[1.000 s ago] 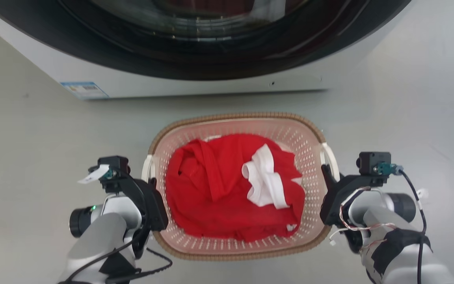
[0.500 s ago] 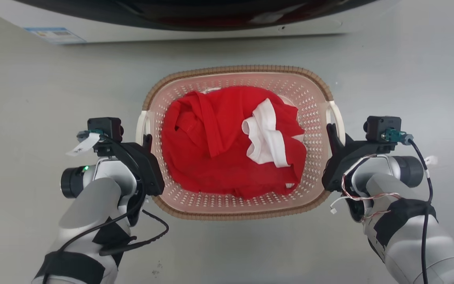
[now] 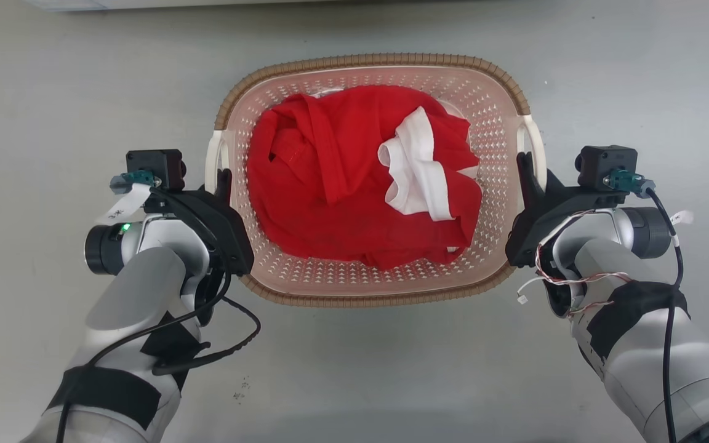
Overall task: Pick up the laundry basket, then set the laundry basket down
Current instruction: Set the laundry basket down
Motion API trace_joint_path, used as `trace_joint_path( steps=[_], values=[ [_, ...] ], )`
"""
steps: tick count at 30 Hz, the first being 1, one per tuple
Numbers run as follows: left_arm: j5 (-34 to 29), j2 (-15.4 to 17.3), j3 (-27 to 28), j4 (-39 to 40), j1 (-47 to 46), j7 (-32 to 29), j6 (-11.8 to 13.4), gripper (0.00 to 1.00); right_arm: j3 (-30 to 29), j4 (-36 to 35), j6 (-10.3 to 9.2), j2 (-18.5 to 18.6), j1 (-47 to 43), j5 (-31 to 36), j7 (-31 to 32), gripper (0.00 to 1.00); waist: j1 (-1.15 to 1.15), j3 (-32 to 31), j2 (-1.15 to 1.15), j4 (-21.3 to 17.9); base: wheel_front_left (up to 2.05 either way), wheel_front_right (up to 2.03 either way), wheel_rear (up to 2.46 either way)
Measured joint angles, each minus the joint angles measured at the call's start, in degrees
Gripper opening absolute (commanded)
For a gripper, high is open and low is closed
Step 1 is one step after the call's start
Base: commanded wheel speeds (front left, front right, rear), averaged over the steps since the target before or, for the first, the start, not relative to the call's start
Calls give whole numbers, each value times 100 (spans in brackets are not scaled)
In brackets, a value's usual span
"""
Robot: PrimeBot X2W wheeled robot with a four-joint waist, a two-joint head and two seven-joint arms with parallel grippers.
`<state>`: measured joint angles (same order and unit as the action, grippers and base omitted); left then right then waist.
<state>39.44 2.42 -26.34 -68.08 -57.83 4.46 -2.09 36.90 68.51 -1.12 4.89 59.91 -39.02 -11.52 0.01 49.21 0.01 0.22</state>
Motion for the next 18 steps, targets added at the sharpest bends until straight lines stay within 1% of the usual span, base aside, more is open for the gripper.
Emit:
trace_joint_path(
  steps=[5,18],
  values=[
    [-27,-1,-3,-31,-88,79,-45,0,-18,29,-81,-1,74,15,-67,0,-1,140,-1,8,0,0,0],
    [-27,-9,-9,-155,-191,241,-146,0,-64,75,-89,-8,84,13,-169,0,-2,241,-2,10,0,0,0]
  ],
)
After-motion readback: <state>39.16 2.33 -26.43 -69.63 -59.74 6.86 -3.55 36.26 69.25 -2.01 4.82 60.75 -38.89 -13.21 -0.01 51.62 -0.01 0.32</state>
